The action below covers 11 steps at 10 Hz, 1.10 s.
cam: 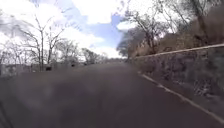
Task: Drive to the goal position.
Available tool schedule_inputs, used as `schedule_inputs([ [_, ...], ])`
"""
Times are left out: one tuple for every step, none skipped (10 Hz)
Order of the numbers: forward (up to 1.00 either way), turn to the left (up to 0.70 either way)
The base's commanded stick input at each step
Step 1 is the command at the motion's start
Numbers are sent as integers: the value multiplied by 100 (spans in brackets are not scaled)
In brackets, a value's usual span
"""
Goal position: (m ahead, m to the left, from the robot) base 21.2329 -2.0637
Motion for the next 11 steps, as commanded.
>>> schedule_inputs([
  [70, 0],
  [70, 0],
  [70, 0],
  [70, 0],
  [70, 0],
  [70, 0],
  [70, 0],
  [70, 0],
  [70, 0],
  [70, 0],
  [70, 0],
])
